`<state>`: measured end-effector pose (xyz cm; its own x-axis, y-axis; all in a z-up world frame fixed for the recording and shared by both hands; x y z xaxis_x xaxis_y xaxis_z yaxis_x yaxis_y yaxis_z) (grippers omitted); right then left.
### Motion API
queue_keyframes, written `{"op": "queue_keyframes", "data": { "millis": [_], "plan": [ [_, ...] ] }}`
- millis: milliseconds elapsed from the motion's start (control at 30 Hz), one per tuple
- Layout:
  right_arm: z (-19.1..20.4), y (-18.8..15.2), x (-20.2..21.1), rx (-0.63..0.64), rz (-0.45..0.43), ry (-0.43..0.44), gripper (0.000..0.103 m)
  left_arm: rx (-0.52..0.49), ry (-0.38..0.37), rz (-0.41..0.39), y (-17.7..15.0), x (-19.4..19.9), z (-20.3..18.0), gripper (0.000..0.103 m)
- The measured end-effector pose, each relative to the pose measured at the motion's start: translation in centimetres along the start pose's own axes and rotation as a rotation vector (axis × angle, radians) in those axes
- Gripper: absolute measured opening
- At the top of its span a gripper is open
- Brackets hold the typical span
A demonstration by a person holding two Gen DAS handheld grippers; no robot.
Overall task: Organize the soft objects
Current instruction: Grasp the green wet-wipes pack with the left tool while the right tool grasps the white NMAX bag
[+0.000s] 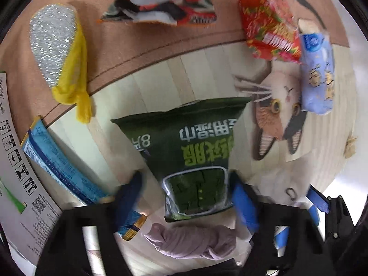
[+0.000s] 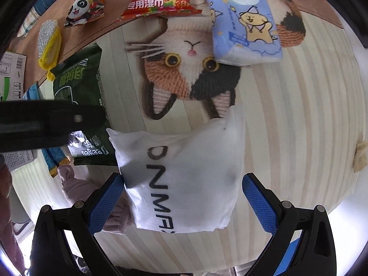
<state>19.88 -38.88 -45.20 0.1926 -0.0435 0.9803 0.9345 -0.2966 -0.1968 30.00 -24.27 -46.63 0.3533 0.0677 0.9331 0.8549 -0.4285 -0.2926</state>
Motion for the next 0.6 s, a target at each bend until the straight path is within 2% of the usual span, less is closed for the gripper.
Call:
{"op": "queue_keyframes", "data": {
  "millis": [67, 167, 233, 333, 400, 500, 600],
  "plan": [
    [0.1, 0.0, -0.8, 0.0, 0.023, -0.001, 0.103, -0.003, 0.035, -0.016, 0.0, -0.4, -0.3, 0.042],
    [0.3, 0.1, -1.5, 0.001, 0.019, -0.014, 0.103, 0.0, 0.054, -0.03, -0.2, -1.3, -0.4, 0.037],
    [0.4, 0.0, -1.9, 0.005, 0.019, -0.02, 0.103, 0.004, 0.073, -0.036, -0.9, 0.0, 0.0, 0.035],
    [1.3, 0.4, -2.4, 0.014, 0.015, -0.04, 0.095, 0.023, 0.087, -0.05, -2.3, 2.0, 0.3, 0.034],
    [1.7, 0.5, -2.1, 0.014, 0.0, -0.042, 0.083, 0.049, 0.081, -0.071, -3.1, 3.3, 0.8, 0.034],
    [1.8, 0.3, -1.0, 0.005, -0.023, -0.024, 0.071, 0.075, 0.079, -0.115, -4.7, 6.3, 1.5, 0.033],
    [1.9, -0.3, -0.2, -0.013, -0.025, 0.012, 0.069, 0.099, 0.065, -0.167, -6.8, 9.5, 2.2, 0.033]
  ]
}}
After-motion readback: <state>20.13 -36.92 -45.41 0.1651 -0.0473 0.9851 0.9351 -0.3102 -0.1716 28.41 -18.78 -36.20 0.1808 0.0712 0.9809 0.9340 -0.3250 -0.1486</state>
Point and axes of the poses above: each gripper's, at about its wrist camera, not at the fingertips, and x roughly against the way its jaws point, z to its left, y to its top, the point moved 2 cm from there along -x, roughly the way its jaws point, and after that the axes turned 11 degrees about -x, right-handed, at the moved point
